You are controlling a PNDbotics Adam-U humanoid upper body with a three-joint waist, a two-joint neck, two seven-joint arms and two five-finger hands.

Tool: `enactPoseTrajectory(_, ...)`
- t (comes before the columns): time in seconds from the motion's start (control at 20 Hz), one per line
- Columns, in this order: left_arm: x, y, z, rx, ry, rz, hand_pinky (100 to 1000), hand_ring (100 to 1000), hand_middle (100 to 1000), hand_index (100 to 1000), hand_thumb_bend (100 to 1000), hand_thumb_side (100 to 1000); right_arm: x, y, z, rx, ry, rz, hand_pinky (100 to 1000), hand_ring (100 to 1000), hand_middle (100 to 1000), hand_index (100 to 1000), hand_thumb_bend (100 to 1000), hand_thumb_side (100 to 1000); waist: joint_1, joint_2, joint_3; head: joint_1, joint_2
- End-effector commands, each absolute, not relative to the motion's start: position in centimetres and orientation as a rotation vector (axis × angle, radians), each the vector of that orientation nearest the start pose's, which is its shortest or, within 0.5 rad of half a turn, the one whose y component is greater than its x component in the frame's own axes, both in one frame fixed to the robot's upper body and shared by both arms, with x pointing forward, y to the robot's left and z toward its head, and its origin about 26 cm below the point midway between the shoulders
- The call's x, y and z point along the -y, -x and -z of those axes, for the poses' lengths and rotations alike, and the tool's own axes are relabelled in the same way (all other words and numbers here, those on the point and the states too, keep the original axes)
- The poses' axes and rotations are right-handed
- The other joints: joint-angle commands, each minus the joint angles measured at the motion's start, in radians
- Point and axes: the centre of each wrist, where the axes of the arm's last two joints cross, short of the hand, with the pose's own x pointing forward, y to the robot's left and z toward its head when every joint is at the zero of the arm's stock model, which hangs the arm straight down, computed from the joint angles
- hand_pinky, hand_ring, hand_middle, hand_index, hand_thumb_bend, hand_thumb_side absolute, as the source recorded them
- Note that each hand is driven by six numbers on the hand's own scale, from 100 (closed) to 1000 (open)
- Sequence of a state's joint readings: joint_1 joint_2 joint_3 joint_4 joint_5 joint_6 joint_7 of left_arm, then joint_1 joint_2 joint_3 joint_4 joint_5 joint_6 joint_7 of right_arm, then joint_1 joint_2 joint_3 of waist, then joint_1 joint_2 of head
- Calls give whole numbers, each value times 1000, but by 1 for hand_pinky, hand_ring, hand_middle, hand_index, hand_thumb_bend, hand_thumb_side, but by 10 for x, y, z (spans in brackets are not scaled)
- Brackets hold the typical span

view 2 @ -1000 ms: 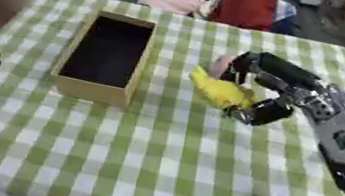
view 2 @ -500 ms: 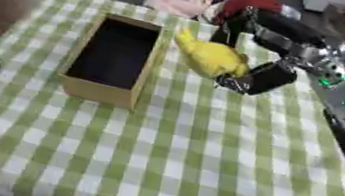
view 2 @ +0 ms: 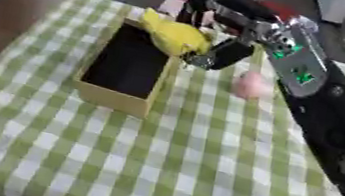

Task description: Pick up objects on the table and place them in the box.

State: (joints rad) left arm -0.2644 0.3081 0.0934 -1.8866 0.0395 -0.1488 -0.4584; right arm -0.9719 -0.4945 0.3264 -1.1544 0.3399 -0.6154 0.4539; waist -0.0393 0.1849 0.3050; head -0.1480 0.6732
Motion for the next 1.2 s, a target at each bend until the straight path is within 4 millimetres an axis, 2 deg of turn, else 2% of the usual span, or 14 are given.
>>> enactPoseTrajectory(0.05, -285, -311, -191, 2239, 96, 780, 680, 617, 603, 799, 184, 503, 231, -467, -247, -2639, -462, 2276, 530, 637, 424, 517, 219, 100, 3, -8, 22, -49, -28)
enactPoseTrajectory(0.1, -282, -311, -194, 2252, 118, 780, 680, 617, 603, 799, 195, 523, 231, -470, -242, -2642, -474, 2289, 531, 638, 425, 518, 216, 100, 2, -6, 35, -63, -34)
enactPoseTrajectory(0.25, -275, -313, -202, 2278, 168, 786, 680, 618, 604, 799, 196, 501, 232, -477, -229, -2641, -521, 2325, 537, 643, 430, 522, 220, 100, -3, 0, 68, -102, -47)
enactPoseTrajectory(0.5, -269, -314, -207, 2295, 214, 790, 680, 618, 605, 800, 201, 504, 226, -485, -212, -2621, -567, 2351, 552, 667, 464, 555, 233, 101, -5, 5, 100, -135, -40)
enactPoseTrajectory(0.6, -268, -313, -207, 2297, 221, 789, 680, 618, 605, 800, 201, 505, 221, -487, -206, -2596, -569, 2360, 564, 692, 500, 606, 272, 151, -4, 5, 105, -141, -37)
enactPoseTrajectory(0.65, -268, -313, -207, 2298, 225, 789, 680, 618, 605, 800, 201, 505, 218, -487, -204, -2581, -567, 2364, 584, 729, 556, 679, 333, 252, -3, 6, 107, -144, -35)
enactPoseTrajectory(0.7, -268, -313, -208, 2299, 228, 790, 680, 618, 605, 800, 202, 505, 216, -487, -201, -2561, -566, 2372, 588, 735, 565, 690, 342, 266, -3, 6, 108, -146, -34)
enactPoseTrajectory(0.75, -267, -313, -208, 2300, 229, 790, 680, 618, 605, 800, 203, 506, 215, -487, -199, -2543, -567, 2380, 618, 776, 636, 765, 405, 351, -3, 6, 109, -147, -33)
enactPoseTrajectory(0.8, -267, -313, -208, 2300, 230, 789, 680, 618, 605, 800, 206, 509, 213, -487, -196, -2521, -566, 2394, 635, 795, 671, 791, 432, 390, -3, 7, 108, -148, -32)
enactPoseTrajectory(0.85, -267, -314, -208, 2299, 230, 789, 680, 619, 605, 800, 200, 507, 213, -487, -194, -2501, -566, 2407, 665, 824, 719, 827, 501, 452, -3, 7, 107, -147, -30)
enactPoseTrajectory(0.95, -267, -314, -208, 2297, 229, 791, 680, 619, 606, 800, 206, 516, 212, -487, -192, -2476, -563, 2419, 700, 858, 769, 855, 532, 521, -3, 9, 104, -145, -30)
enactPoseTrajectory(1.2, -268, -314, -208, 2293, 221, 796, 680, 619, 606, 800, 205, 519, 217, -487, -196, -2501, -583, 2380, 761, 918, 833, 898, 579, 571, -3, 11, 89, -138, -29)
